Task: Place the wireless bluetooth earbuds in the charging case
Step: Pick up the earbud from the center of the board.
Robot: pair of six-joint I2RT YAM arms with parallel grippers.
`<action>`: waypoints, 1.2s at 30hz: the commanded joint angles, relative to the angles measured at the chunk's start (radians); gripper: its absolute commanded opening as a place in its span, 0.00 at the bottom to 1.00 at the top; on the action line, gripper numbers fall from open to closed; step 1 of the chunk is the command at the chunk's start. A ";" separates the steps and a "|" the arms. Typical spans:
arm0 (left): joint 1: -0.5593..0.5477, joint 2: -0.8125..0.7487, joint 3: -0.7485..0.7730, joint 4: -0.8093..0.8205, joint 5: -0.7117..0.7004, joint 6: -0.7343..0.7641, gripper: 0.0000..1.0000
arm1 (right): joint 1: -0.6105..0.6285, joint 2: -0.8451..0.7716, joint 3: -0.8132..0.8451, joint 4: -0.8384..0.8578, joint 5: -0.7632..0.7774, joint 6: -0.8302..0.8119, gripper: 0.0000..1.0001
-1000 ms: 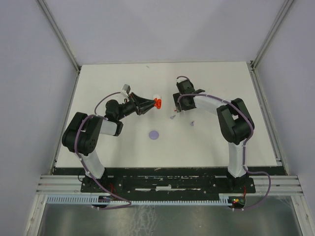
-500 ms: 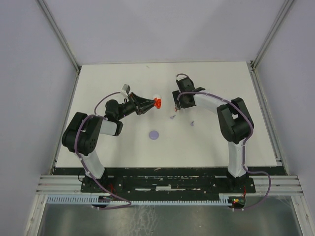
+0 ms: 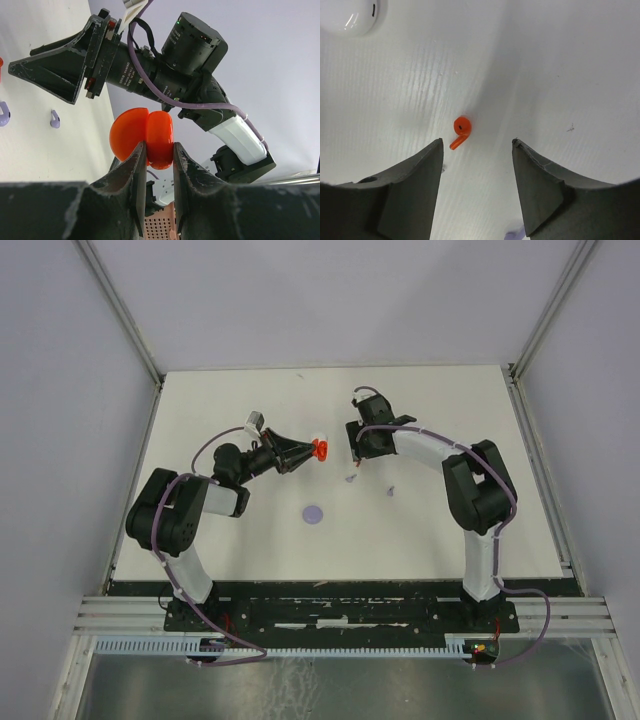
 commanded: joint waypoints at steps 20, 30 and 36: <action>0.009 0.012 -0.012 0.109 0.007 -0.054 0.03 | 0.033 0.100 0.126 -0.031 -0.007 0.028 0.48; 0.012 0.017 -0.002 0.107 0.011 -0.058 0.03 | 0.033 0.122 0.153 -0.052 -0.001 0.017 0.45; 0.012 0.023 0.003 0.110 0.013 -0.061 0.03 | 0.033 0.133 0.168 -0.072 0.006 -0.004 0.43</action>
